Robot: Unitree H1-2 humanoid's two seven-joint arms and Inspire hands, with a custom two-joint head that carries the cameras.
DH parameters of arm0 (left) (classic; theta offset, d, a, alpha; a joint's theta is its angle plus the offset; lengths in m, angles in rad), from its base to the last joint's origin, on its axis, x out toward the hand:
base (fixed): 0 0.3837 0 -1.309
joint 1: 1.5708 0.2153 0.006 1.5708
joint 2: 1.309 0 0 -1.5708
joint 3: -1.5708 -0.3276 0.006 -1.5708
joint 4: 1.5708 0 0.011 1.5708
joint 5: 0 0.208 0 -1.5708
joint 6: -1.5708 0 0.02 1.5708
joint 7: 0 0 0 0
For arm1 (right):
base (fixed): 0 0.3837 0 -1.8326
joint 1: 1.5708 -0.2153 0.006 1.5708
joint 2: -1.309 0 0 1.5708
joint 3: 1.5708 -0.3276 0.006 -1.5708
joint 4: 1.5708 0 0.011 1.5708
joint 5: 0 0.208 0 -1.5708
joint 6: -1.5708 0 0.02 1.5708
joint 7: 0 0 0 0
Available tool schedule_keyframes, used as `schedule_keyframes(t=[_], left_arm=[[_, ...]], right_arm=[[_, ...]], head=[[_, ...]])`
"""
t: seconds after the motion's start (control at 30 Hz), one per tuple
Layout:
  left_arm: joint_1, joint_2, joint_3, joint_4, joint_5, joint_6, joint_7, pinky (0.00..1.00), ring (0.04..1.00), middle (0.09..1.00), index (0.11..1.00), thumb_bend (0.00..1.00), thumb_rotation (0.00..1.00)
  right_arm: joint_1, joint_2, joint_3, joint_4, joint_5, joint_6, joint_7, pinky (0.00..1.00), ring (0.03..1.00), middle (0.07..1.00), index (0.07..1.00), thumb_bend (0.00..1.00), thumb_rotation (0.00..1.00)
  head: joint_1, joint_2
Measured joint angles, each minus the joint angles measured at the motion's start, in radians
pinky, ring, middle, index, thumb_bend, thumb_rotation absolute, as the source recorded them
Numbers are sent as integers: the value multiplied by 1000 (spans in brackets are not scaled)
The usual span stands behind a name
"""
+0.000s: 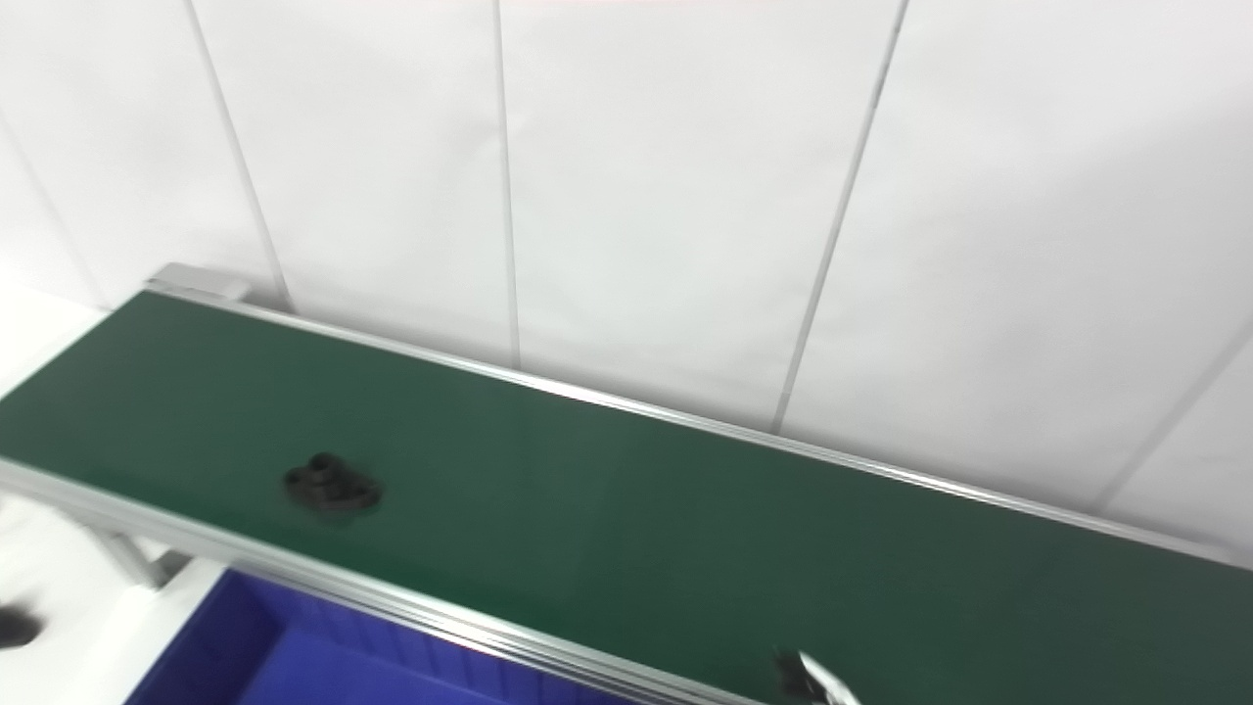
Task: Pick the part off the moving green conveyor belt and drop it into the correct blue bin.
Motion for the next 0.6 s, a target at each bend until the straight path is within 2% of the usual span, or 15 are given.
schedule_keyframes(t=[0.03,0.1,0.17,0.2,0.23,0.27,0.33,0.4,0.53,0.6], left_arm=[[1,2,8,-5,-10,0,-4,815,897,948,932,756,463],[5,5,27,-24,-22,0,-16,853,913,959,948,752,450],[7,6,44,-36,-40,0,-35,914,941,977,973,731,448],[8,6,51,-41,-48,0,-45,939,953,987,988,713,460],[11,7,59,-50,-52,0,-58,941,955,988,990,711,462],[16,7,67,-60,-53,0,-67,939,955,991,993,699,478],[22,7,88,-67,-57,-1,-87,941,957,993,993,660,482],[29,8,109,-69,-75,-1,-115,938,954,989,990,639,478],[48,6,168,-96,-116,-1,-199,915,937,976,969,646,448],[51,1,205,-95,-134,-1,-238,900,927,969,960,658,432]], right_arm=[[-8,6,-8,-15,-5,14,19,632,747,789,798,867,375],[-32,25,-30,-38,-9,48,55,659,760,796,806,870,388],[-58,38,-48,-63,-24,85,88,701,786,818,833,827,411],[-69,43,-54,-73,-31,100,100,718,796,833,849,797,434],[-82,52,-60,-82,-49,119,113,720,797,835,851,793,437],[-93,59,-64,-84,-64,139,125,721,799,842,859,782,451],[-113,73,-67,-88,-93,184,159,714,799,849,871,772,452],[-138,83,-66,-92,-109,237,202,717,808,851,878,770,451],[-190,90,-66,-104,-134,314,280,697,792,834,862,780,404],[-218,97,-66,-97,-146,323,287,687,779,819,845,797,384]], head=[[-49,29],[-80,55],[-138,120],[-164,140],[-165,140],[-189,170],[-206,171],[-214,203],[-218,214],[-215,215]])
